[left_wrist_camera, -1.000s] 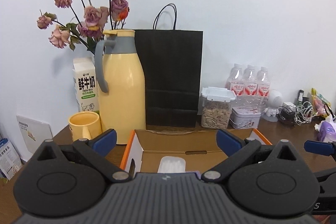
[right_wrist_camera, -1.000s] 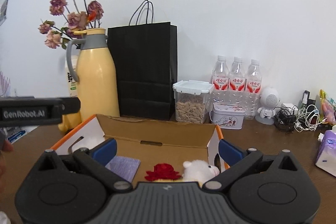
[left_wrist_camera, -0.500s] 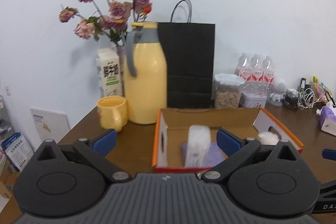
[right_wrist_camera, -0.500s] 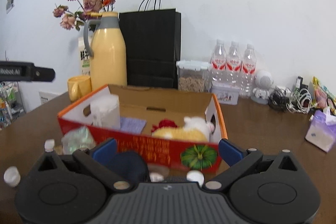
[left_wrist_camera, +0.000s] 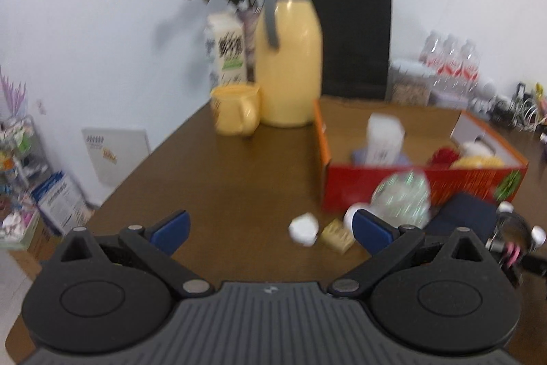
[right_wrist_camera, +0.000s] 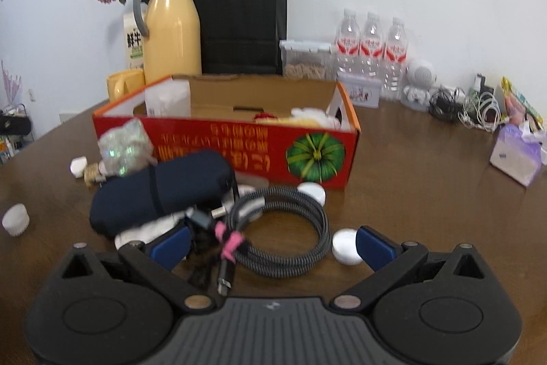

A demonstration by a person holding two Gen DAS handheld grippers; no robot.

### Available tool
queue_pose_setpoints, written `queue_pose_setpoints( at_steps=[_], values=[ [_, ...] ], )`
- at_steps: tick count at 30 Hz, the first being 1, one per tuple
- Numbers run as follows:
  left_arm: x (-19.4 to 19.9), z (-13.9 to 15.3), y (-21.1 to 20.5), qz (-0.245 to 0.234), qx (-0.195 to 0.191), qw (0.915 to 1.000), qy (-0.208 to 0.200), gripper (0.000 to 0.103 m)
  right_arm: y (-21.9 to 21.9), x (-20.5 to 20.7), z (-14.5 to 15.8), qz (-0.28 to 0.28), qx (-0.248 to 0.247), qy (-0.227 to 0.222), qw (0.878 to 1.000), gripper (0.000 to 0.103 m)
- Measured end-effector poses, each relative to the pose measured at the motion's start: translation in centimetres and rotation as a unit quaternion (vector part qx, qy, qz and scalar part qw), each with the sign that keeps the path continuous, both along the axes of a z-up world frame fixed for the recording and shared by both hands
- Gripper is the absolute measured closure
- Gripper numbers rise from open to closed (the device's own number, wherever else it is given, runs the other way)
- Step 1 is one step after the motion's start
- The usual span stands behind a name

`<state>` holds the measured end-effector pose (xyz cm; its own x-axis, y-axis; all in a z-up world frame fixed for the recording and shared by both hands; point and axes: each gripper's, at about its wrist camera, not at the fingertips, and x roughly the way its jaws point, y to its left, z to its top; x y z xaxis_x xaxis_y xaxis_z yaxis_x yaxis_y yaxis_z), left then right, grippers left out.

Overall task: Organize objects
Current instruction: 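Withdraw both tools from the box toward the white bottle caps, then grasp a white bottle cap with the left tool while the right tool grasps another cap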

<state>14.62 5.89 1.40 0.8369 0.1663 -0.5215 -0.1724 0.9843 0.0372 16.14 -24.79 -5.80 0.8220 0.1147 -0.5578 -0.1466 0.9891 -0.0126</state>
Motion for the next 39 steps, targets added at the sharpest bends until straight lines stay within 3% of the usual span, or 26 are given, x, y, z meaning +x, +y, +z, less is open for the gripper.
queue_pose_setpoints(
  at_steps=[10,22,24,28,39],
  values=[
    [-2.8,-4.6,1.9,0.006,-0.015,0.9971,0.074,0.000,-0.3,-0.8,-1.3,-0.003,0.000,0.020,1.000,0.000],
    [-3.1,-6.3,1.0,-0.013,-0.016,0.9964,0.082,0.000,-0.5,-0.7,-1.9,-0.009,-0.002,0.030,1.000,0.000],
    [-3.0,-6.4,0.9,-0.020,-0.017,0.9966,0.078,0.008,-0.5,-0.7,-2.0,-0.009,-0.002,0.030,1.000,0.000],
    [-3.2,-6.3,0.3,-0.043,-0.019,0.9971,0.059,0.061,-0.9,-0.6,-2.0,-0.013,-0.002,0.030,0.999,0.000],
    [-2.5,-6.0,0.0,-0.041,-0.028,0.9976,0.049,0.062,-4.9,0.4,-1.7,-0.048,-0.031,0.028,0.998,0.000]
  ],
)
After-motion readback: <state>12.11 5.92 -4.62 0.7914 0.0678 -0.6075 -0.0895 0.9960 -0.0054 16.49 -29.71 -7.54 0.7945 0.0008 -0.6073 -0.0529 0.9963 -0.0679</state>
